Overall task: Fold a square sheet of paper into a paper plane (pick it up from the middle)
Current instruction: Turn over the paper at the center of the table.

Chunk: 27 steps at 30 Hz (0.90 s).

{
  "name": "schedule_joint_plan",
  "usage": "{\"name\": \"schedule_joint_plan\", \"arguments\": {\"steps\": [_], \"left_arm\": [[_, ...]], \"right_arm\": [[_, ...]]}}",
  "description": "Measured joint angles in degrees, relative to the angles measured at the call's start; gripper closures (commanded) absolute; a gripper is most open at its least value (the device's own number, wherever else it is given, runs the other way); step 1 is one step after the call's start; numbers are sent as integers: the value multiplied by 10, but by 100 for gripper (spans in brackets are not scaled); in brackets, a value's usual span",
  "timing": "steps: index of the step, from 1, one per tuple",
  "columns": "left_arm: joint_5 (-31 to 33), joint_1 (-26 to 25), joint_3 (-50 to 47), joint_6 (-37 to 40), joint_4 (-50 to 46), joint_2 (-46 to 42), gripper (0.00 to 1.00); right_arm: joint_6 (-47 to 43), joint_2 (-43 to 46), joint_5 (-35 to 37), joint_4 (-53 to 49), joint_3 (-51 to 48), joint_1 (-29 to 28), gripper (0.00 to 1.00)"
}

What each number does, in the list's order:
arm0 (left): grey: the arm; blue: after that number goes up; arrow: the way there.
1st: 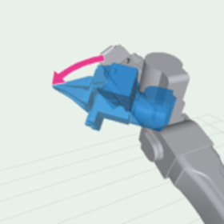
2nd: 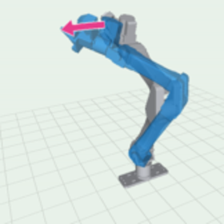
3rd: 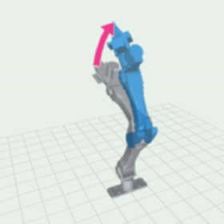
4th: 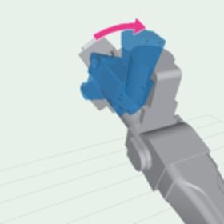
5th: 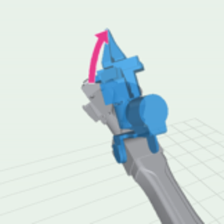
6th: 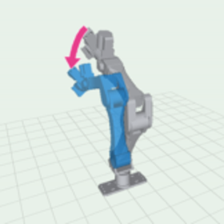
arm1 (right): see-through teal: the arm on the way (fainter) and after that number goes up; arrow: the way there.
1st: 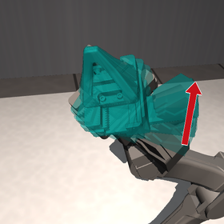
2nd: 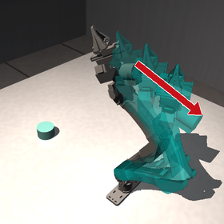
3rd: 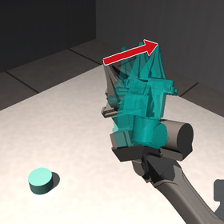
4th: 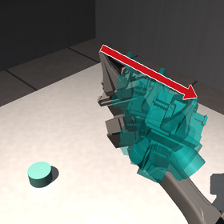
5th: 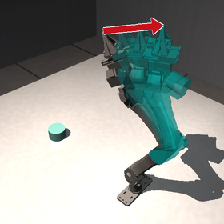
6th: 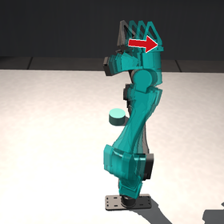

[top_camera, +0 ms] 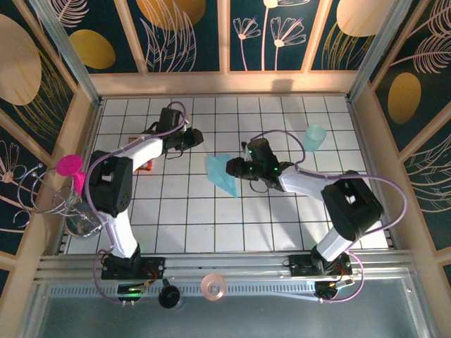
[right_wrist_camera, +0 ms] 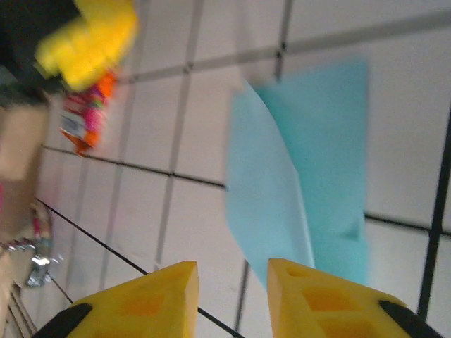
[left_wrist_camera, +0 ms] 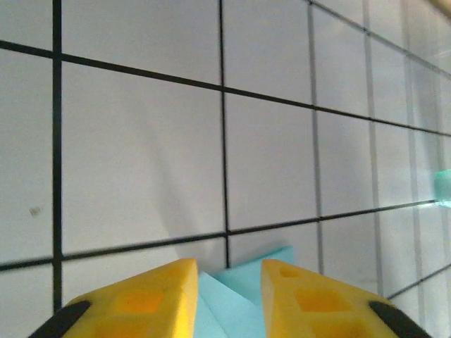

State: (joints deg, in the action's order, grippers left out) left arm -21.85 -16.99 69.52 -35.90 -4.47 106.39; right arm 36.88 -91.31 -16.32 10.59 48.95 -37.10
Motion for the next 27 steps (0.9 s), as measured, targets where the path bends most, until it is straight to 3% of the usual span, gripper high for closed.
{"name": "schedule_joint_plan", "arguments": {"steps": [9,17,23,27], "left_arm": [[-49,0,-165,-91,103,-52,65],[-73,-7,-200,-127,141,-54,65],[-80,-8,-203,-138,156,-60,65],[-80,-8,-205,-140,160,-62,64]], "right_arm": [[-35,-41,8,8,10,13,61],[-70,-130,-14,-14,56,14,63],[-89,-158,-37,-14,71,14,74],[-100,-168,-49,-10,72,15,90]]}}
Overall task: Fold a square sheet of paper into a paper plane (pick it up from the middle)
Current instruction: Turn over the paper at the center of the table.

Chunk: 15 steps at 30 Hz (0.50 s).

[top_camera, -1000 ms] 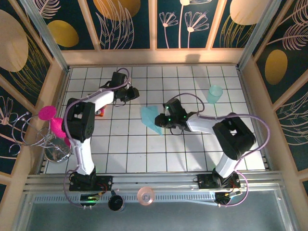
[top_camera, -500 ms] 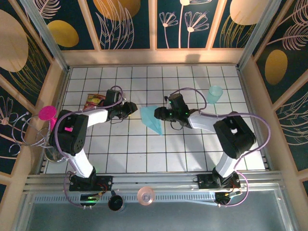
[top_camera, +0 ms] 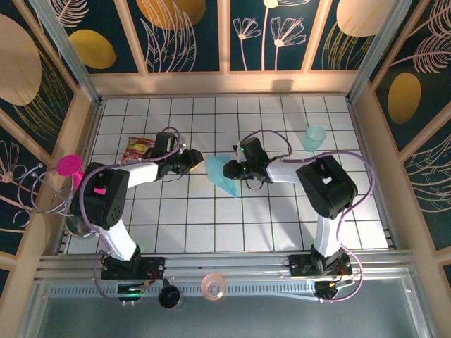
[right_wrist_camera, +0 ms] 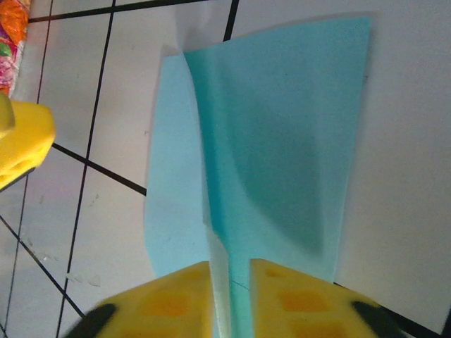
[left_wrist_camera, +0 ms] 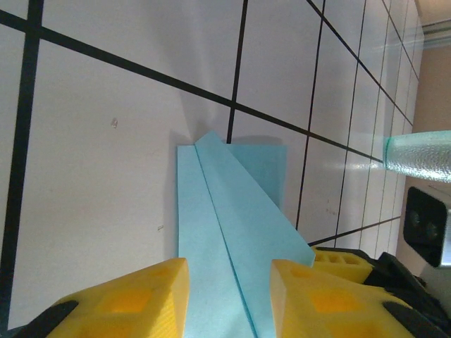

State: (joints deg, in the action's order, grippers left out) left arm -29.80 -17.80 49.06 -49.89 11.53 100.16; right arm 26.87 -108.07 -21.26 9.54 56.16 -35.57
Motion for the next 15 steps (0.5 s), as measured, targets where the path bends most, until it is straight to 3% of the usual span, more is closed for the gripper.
{"name": "schedule_joint_plan", "arguments": {"steps": [7,15], "left_arm": [[-13,0,-18,-18,26,-34,61],[-63,-4,-63,-78,147,-90,51]], "right_arm": [[3,5,-16,34,-2,14,97],[56,100,-61,148,-49,37,98]]}}
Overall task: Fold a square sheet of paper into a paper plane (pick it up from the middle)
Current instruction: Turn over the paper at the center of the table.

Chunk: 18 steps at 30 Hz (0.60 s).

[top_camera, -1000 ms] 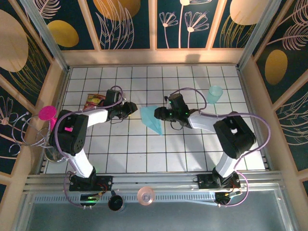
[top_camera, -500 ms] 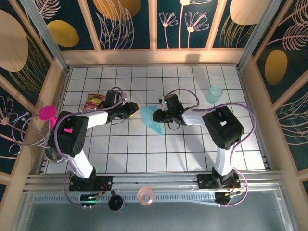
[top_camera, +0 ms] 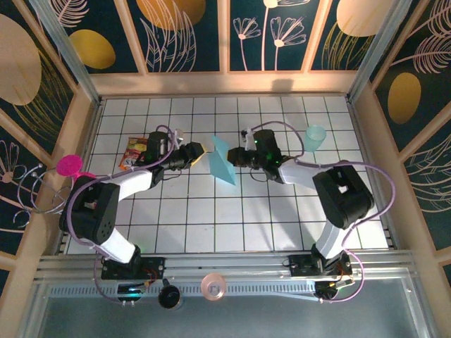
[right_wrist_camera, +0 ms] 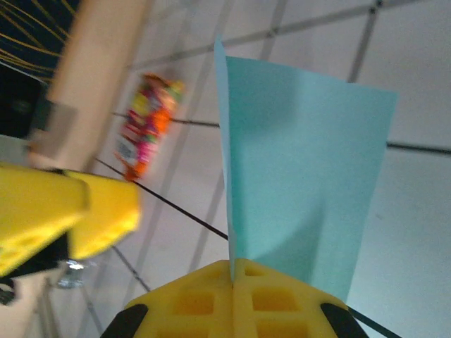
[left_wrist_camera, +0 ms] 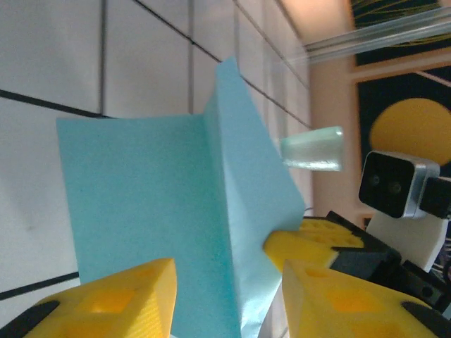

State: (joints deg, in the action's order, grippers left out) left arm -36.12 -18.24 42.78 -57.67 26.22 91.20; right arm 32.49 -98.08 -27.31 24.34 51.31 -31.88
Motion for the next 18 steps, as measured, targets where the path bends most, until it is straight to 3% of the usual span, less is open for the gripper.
{"name": "schedule_joint_plan", "arguments": {"steps": [8,18], "left_arm": [[-43,-35,-13,-38,110,-12,45],[-79,-51,-14,-65,200,-12,49]], "right_arm": [[96,34,-46,126,-33,0,97],[188,37,-86,227,-51,0,97]]}}
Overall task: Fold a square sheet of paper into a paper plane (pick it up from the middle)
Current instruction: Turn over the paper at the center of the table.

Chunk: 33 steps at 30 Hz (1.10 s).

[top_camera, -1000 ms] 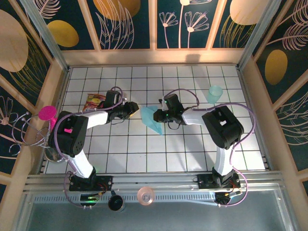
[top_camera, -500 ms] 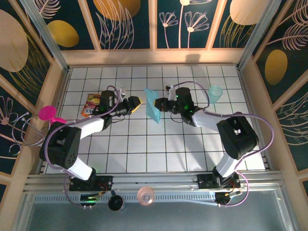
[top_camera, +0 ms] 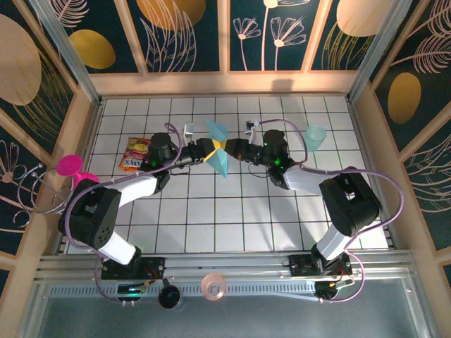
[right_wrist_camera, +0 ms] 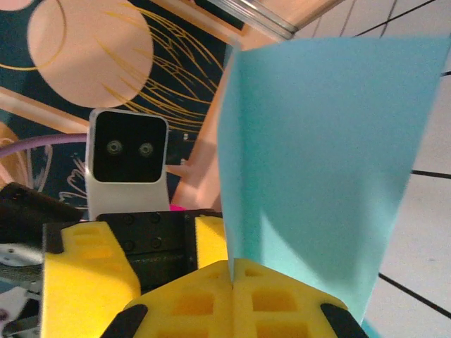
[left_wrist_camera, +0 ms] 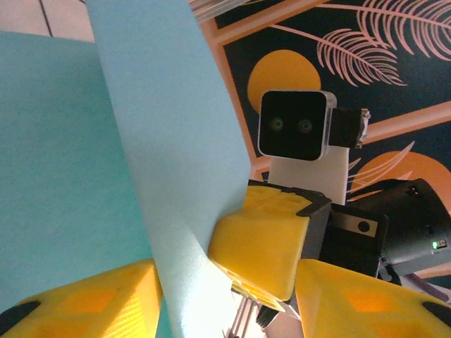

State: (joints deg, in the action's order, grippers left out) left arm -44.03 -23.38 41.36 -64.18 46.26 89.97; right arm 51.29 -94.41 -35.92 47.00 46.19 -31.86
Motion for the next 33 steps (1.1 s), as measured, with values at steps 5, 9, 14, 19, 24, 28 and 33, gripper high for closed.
{"name": "schedule_joint_plan", "arguments": {"steps": [5,9,14,19,24,28,33], "left_arm": [[-6,0,0,0,7,0,50],[-6,-2,0,0,6,0,52],[-12,-2,0,-1,12,1,61],[-23,-2,0,-6,42,1,69],[-25,-2,0,-9,54,1,76],[-26,-2,0,-14,73,1,80],[-27,-2,0,-21,87,1,86]], "right_arm": [[34,2,-15,41,-10,0,97],[53,2,-22,64,-10,8,97],[77,2,-30,85,-10,18,96],[94,1,-34,107,-11,18,96],[107,0,-37,118,-13,18,96],[111,-2,-37,123,-14,18,94],[118,-2,-37,129,-15,19,90]]}}
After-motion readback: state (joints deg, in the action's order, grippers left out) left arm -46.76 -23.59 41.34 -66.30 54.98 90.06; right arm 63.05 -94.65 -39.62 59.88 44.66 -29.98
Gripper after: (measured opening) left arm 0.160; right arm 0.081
